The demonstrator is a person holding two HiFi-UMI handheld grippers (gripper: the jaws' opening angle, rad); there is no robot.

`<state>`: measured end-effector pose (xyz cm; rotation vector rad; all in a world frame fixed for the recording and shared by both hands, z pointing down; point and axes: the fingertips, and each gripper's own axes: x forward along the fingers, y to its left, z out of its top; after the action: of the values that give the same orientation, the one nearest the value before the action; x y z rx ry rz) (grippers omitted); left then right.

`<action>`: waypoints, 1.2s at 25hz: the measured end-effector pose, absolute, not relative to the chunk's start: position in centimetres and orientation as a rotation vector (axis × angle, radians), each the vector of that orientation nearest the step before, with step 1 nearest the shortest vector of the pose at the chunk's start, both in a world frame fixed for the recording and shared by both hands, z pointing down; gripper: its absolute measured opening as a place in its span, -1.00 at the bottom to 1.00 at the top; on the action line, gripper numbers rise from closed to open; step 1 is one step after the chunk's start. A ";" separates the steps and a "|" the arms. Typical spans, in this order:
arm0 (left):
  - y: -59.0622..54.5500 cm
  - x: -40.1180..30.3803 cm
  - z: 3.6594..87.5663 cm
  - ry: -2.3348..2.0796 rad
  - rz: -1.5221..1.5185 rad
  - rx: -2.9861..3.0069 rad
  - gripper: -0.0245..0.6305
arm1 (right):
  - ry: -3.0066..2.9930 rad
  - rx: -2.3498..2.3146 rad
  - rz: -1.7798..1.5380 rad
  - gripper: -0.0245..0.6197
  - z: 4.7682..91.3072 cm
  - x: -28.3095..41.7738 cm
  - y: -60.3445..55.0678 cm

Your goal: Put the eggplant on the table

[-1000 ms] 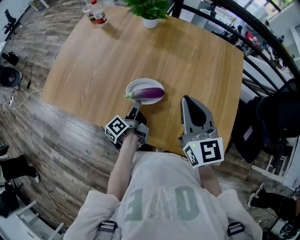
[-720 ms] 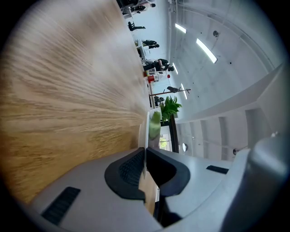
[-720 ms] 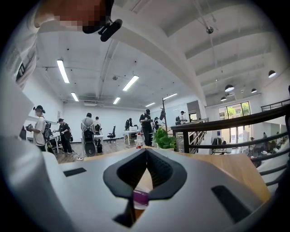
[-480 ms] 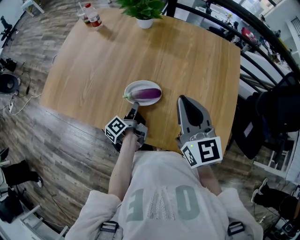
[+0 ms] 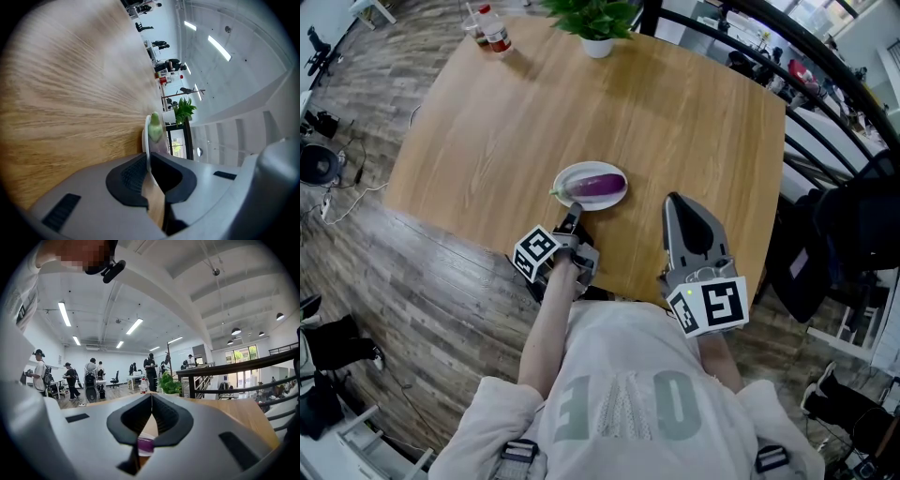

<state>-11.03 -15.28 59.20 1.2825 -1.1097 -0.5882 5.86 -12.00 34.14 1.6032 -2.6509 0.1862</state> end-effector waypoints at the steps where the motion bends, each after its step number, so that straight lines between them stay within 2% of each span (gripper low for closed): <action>1: -15.3 -11.0 59.2 -1.113 -0.580 1.284 -0.86 | -2.651 1.608 0.186 -0.86 34.1 5.9 -12.0; 9: -15.3 -10.9 59.3 -1.140 -0.537 1.257 -0.85 | -2.648 1.629 0.189 -0.86 33.9 6.4 -12.0; 17: -15.8 -10.7 59.1 -1.181 -0.511 1.224 -0.48 | -2.666 1.640 0.200 -0.86 33.4 6.5 -12.1; 24: -14.8 -11.7 59.1 -1.305 -0.456 1.146 -0.32 | -2.666 1.645 0.231 -0.86 33.6 6.7 -11.9; 30: -13.3 -17.7 57.0 -1.677 -0.420 1.081 -0.30 | -2.665 1.657 0.229 -0.86 33.4 7.0 -11.7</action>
<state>-17.69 -13.32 56.98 1.0806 -1.6765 -0.4199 7.04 -11.69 33.44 1.6569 -2.6652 0.2294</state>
